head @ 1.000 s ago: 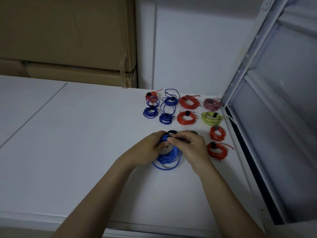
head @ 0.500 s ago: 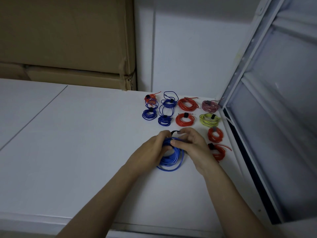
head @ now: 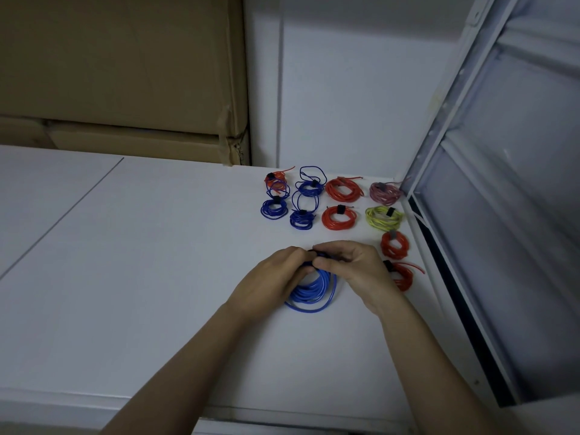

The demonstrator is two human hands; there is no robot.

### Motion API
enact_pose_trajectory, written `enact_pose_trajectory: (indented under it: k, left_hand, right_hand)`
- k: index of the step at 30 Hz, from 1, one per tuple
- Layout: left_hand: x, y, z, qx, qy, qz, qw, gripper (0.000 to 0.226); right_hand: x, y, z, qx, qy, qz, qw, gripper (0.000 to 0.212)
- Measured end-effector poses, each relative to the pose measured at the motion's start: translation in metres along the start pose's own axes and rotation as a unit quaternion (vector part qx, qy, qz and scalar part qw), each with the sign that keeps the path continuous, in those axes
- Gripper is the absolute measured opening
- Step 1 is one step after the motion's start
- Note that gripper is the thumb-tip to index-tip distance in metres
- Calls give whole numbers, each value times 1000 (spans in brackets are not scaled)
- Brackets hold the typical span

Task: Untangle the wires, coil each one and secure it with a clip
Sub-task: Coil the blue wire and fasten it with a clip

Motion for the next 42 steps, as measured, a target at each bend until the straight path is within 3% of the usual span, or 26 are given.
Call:
enact_pose_trajectory:
  k: [4, 9, 15, 20, 25, 31, 34, 39, 42]
  left_hand:
    - [1, -2, 0, 1, -29, 34, 999, 23]
    - [0, -2, 1, 16, -29, 48, 998, 33]
    - [1, -4, 1, 11, -36, 48, 998, 25]
    - [-1, -4, -2, -3, -36, 61, 997, 26]
    - [-3, -5, -4, -33, -40, 97, 994, 30]
    - [-2, -9, -7, -66, -23, 68, 995, 23]
    - [1, -10, -5, -69, -37, 62, 995, 18]
    - [2, -11, -5, -67, -47, 66, 994, 17]
    - [1, -10, -5, -71, -47, 64, 994, 17]
  right_hand:
    - [1, 2, 2, 4, 15, -6, 1000, 21]
    - [14, 1, 12, 4, 65, -115, 991, 14]
    - [0, -21, 4, -126, 205, -252, 937, 9]
    - [-14, -33, -3, -233, 259, -214, 912, 7]
    - [-17, -31, 1, -232, 275, -199, 911, 8]
    - [-24, -32, -7, -278, 326, -209, 879, 16]
    - [-24, -30, -3, -244, 314, -231, 888, 10]
    - [-15, -19, 9, -104, 249, -269, 925, 9]
    - [-16, -7, 13, -88, 250, -276, 924, 7]
Point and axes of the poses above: each hand's wrist, its own z-axis towards the middle knuckle, its own y-axis out of the back of the hand, x = y × z, the point moved 2 cm from there along z, towards the middle knuckle, and after that the axes turned 10 degrees about -x, right-handed, at the moved point
